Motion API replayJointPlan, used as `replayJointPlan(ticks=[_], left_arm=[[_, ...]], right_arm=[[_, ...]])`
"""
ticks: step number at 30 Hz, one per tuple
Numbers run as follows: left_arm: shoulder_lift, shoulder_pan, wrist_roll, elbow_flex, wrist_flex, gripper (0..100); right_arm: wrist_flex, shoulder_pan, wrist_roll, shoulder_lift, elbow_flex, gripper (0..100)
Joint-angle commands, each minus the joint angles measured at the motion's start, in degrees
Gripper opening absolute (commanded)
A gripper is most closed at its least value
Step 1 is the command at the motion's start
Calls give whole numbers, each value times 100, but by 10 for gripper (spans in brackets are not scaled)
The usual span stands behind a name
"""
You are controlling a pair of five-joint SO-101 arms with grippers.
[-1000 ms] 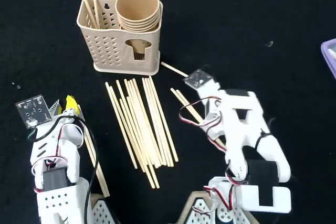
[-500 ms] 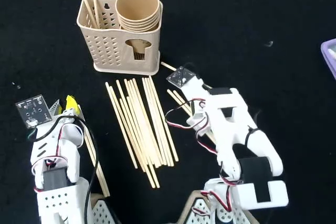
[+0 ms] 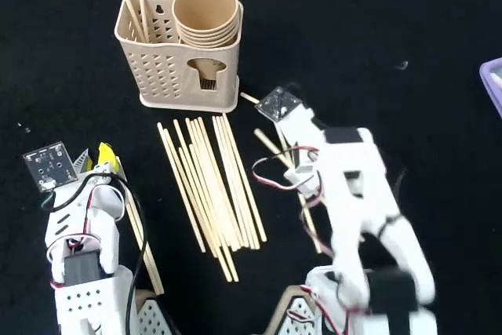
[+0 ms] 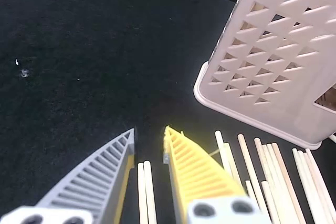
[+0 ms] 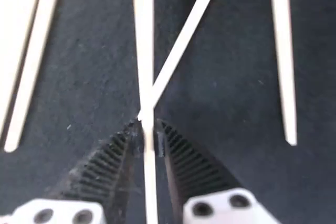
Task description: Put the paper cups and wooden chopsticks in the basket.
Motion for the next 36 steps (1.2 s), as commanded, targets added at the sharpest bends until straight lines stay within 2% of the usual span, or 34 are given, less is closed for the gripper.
replayJointPlan(ticks=[1, 7, 12, 16, 19, 24, 36], left_arm=[[-79, 40, 0, 101, -26, 102], [-79, 40, 0, 101, -9, 102], [-79, 40, 0, 101, 0, 102], [-79, 40, 0, 101, 9, 102], [-79, 40, 0, 101, 9, 102], [-79, 40, 0, 101, 9, 102], [-79, 40, 0, 101, 0, 102]], right_arm=[[738, -26, -70, -1684, -75, 10], [870, -519, -527, -2782, 198, 10], [-545, -527, -527, -2070, 1305, 11], [-1257, -387, -545, -910, 1235, 11], [-1213, -88, -554, 4, 558, 15], [-633, 62, -536, 1191, -365, 114], [-791, -158, -554, 2105, -866, 65]])
